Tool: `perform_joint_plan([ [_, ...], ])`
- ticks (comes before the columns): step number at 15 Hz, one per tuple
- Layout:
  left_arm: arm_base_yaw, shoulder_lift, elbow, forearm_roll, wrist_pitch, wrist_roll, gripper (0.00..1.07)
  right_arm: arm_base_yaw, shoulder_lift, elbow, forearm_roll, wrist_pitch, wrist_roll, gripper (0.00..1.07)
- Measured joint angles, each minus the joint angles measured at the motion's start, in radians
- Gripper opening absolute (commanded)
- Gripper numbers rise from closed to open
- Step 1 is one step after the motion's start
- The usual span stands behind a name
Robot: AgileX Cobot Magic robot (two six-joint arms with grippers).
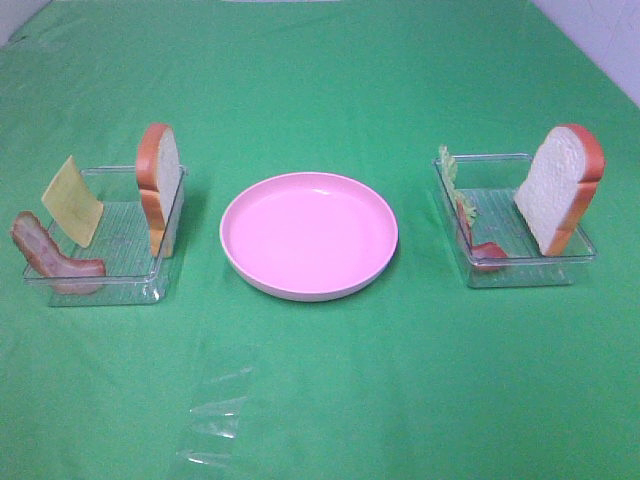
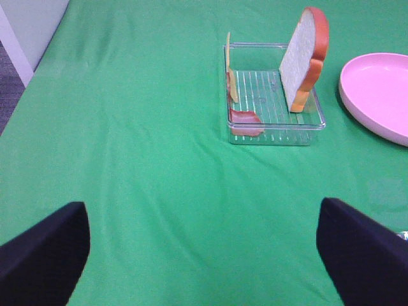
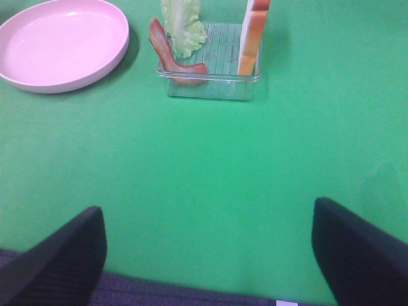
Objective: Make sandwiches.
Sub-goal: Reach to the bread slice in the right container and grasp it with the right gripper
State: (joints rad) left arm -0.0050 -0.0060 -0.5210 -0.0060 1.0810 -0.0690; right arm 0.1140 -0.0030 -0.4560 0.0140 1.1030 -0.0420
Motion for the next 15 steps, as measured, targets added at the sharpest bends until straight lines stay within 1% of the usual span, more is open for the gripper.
perform_joint_plan([
  [10, 0.000, 0.000, 0.000, 0.000, 0.000, 0.000, 0.88, 0.000, 0.015, -0.005, 0.000, -0.011, 0.000, 0.85],
  [11, 0.000, 0.000, 0.000, 0.000, 0.000, 0.000, 0.88, 0.000, 0.060, -0.017, 0.000, -0.039, 0.000, 0.85],
  [12, 0.000, 0.000, 0.000, 0.000, 0.000, 0.000, 0.88, 0.000, 0.206, -0.038, 0.000, -0.129, 0.000, 0.85],
  [15, 0.000, 0.000, 0.000, 0.000, 0.000, 0.000, 0.88, 0.000, 0.437, -0.068, 0.000, -0.244, 0.000, 0.85],
])
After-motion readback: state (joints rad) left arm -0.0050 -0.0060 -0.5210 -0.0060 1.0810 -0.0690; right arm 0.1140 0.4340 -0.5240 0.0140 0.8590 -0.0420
